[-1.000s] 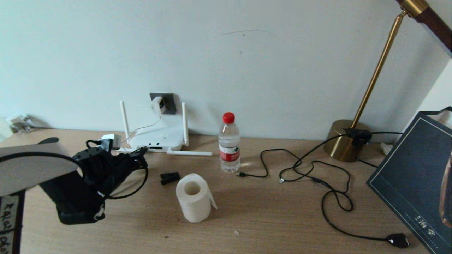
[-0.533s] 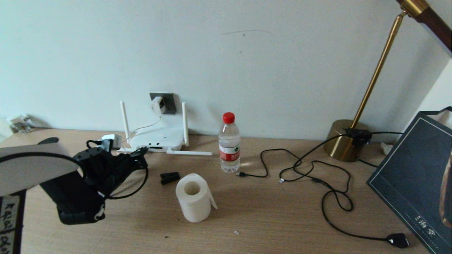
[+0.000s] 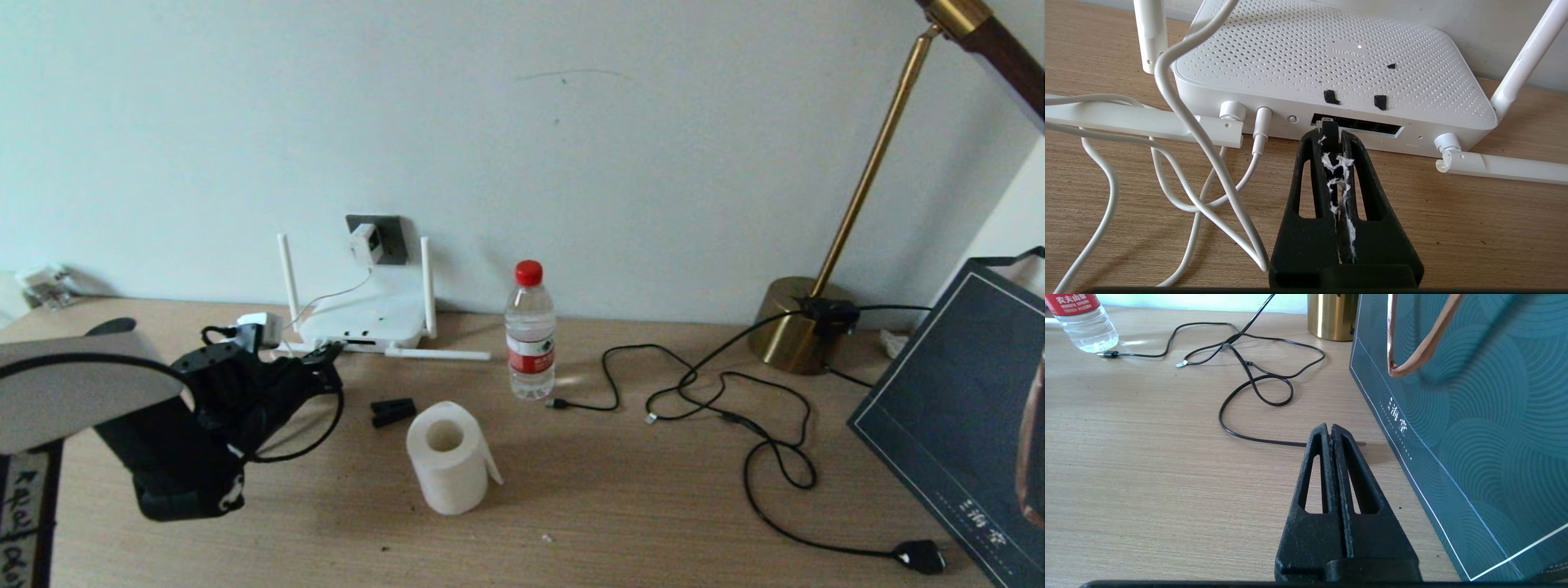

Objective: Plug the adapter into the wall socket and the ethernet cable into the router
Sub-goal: Plug cable into router interface

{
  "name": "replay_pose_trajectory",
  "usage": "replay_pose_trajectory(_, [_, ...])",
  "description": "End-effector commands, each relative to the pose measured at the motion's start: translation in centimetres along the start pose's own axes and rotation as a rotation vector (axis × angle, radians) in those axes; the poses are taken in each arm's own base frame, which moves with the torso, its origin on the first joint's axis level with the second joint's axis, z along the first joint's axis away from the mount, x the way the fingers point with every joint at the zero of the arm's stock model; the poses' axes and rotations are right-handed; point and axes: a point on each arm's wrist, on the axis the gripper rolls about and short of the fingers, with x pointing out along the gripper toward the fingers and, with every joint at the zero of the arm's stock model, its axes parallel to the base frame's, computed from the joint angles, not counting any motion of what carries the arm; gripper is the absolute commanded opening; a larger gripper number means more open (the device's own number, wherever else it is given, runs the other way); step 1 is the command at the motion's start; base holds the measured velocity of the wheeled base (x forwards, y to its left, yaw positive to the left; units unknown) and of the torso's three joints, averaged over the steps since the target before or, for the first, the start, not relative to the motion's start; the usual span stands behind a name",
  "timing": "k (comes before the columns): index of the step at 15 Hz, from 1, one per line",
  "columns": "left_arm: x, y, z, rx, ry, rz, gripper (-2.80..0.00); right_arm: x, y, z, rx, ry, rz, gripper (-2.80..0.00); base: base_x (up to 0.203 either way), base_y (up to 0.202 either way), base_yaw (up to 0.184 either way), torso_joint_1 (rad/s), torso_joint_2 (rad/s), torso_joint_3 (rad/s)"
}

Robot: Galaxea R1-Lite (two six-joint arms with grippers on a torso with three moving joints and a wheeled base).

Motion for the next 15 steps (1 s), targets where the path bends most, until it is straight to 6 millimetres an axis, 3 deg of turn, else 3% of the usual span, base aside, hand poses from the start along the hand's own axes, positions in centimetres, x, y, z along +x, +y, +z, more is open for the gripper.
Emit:
replay_pose_trajectory(1, [0.03,0.02,0.02,0.0,-0.007,-0.001,-2.8,0.01,0.0,0.01,0.0,0.001,0.0,-2.8,0.0,0.0,0.0,0.0,0.0,0.0])
replay_pose_trajectory(15, [0.39,0.07,0.23,0.003,-0.022,-0.003,-2.8,0.01,0.0,0.01,0.0,0.001,0.0,-2.8,0.0,0.0,0.0,0.0,0.0,0.0])
